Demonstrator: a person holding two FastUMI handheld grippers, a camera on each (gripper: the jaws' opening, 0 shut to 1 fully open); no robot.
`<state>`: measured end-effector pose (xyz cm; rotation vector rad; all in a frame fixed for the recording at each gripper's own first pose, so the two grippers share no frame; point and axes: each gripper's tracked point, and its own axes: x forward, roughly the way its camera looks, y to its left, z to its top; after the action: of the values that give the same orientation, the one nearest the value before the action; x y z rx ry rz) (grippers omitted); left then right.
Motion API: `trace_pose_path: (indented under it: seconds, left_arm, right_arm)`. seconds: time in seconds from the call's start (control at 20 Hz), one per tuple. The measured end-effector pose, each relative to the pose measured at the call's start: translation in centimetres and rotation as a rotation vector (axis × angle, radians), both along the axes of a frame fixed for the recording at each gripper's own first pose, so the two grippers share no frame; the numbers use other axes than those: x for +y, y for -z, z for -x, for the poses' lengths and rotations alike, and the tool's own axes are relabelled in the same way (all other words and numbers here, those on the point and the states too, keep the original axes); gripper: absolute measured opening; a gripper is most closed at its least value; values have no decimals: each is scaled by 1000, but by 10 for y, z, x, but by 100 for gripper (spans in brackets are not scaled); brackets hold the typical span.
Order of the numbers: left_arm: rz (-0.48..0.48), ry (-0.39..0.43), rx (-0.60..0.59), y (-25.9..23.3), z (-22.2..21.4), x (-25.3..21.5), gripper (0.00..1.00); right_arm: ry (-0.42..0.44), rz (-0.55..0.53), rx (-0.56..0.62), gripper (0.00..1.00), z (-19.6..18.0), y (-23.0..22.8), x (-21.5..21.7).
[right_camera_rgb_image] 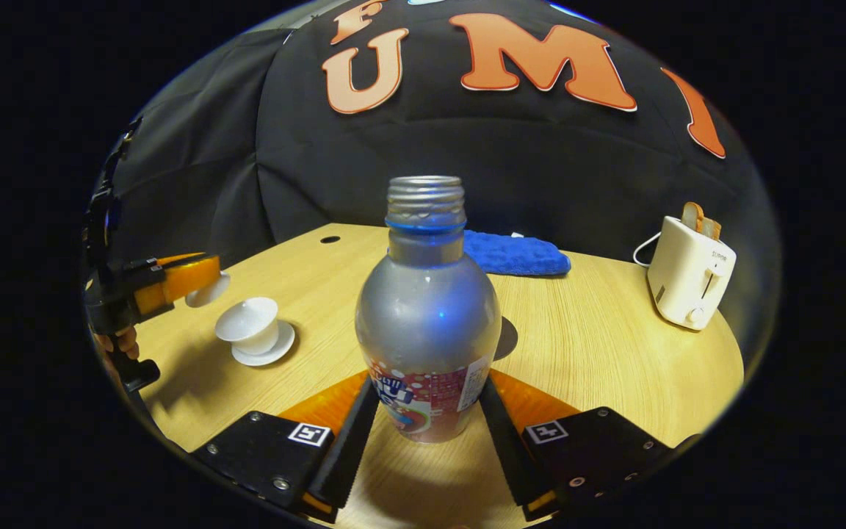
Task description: Open the teacup lid with one hand, grasp the water bottle and pour water into the teacup with the other hand; after pouring, place the water bottle on the coaster and then close the teacup lid.
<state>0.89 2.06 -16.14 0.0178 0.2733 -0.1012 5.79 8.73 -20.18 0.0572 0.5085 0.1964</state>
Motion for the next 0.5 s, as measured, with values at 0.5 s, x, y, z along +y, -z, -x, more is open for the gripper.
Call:
trace_pose_path:
  seconds: [0.5]
  left_arm:
    - [-5,-68,9,4,11,51,29]
  right_arm:
    - [-59,153,57,78,-2,-7,8]
